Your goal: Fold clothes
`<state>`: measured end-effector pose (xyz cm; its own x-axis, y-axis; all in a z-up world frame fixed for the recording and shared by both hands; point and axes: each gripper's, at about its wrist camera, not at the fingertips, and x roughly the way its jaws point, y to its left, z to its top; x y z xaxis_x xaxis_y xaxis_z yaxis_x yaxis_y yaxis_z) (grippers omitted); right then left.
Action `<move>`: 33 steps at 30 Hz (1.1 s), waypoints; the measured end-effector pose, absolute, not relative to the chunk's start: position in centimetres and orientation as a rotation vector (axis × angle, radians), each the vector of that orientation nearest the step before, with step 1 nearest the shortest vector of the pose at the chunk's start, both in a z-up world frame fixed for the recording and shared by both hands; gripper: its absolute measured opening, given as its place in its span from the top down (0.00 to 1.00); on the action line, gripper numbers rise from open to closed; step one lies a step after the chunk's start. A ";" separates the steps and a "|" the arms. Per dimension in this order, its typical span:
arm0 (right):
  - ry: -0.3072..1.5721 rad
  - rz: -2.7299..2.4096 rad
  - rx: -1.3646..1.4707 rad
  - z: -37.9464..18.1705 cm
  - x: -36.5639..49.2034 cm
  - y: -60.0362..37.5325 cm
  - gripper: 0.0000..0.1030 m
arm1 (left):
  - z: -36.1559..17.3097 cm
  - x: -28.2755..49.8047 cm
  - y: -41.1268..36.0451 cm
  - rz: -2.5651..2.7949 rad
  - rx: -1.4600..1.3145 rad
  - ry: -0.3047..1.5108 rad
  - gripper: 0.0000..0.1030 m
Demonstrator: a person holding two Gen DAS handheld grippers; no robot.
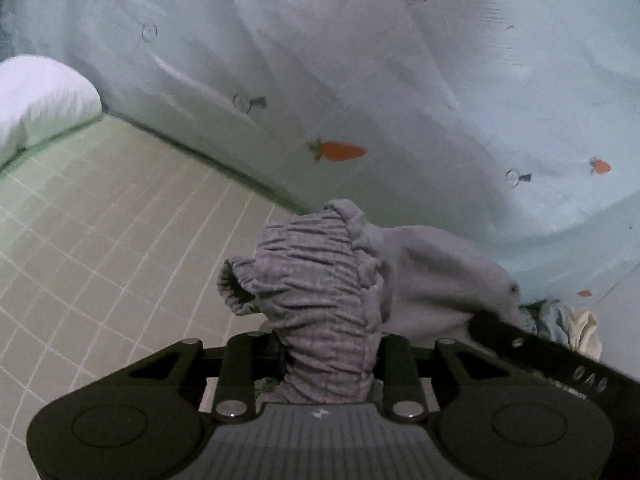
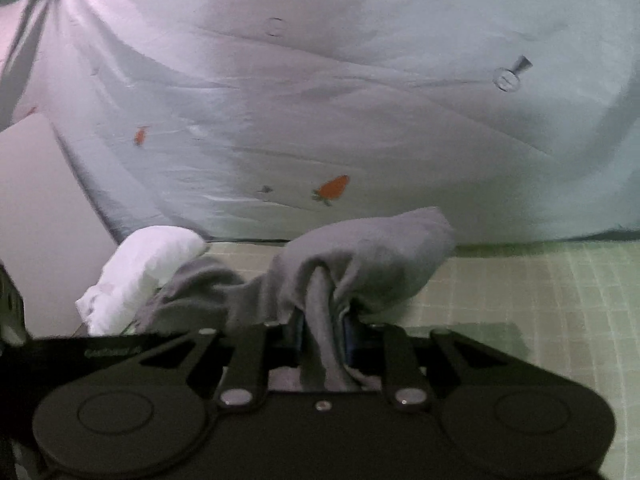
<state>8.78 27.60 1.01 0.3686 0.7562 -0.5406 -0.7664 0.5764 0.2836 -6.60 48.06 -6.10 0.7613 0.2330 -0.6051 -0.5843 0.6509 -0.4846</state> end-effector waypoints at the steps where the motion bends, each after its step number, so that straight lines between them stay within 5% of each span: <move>1: 0.695 0.953 -0.013 0.7 9.2 27.2 0.82 | -6.4 -6.3 48.2 0.463 -0.723 0.538 0.68; 10: 0.842 0.708 -0.026 -4.2 14.2 22.4 0.78 | -11.2 2.2 44.3 0.355 -0.608 0.753 0.52; 13: 0.900 0.644 -0.060 -6.3 15.6 20.9 0.67 | -12.8 3.6 43.3 0.403 -0.539 0.829 0.45; 15: 0.913 0.613 -0.080 -7.3 16.4 20.2 0.47 | -13.5 4.0 43.3 0.426 -0.534 0.837 0.31; 23: 1.058 0.661 0.057 -11.6 19.3 19.2 0.27 | -15.0 4.8 43.3 0.418 -0.606 0.825 0.10; 25: 1.094 0.684 0.095 -12.7 19.5 19.4 0.22 | -15.0 5.5 42.6 0.381 -0.554 0.850 0.12; 28: 1.107 0.752 0.166 -13.2 19.1 19.9 0.18 | -14.8 6.0 41.7 0.363 -0.521 0.865 0.35; 29: 1.129 0.783 0.197 -13.4 19.0 20.3 0.27 | -14.7 6.0 41.5 0.364 -0.520 0.866 0.47; 30: 1.160 0.820 0.236 -13.7 18.8 20.7 0.51 | -14.7 5.8 41.9 0.367 -0.564 0.857 0.62; 33: 1.228 0.824 0.371 -14.7 17.7 21.3 0.74 | -14.4 4.4 43.2 0.371 -0.701 0.820 0.72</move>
<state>17.71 21.31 -14.75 0.1024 0.7268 -0.6791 -0.3524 0.6650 0.6585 4.41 43.20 -14.40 0.6368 0.0379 -0.7701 -0.5531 0.7182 -0.4221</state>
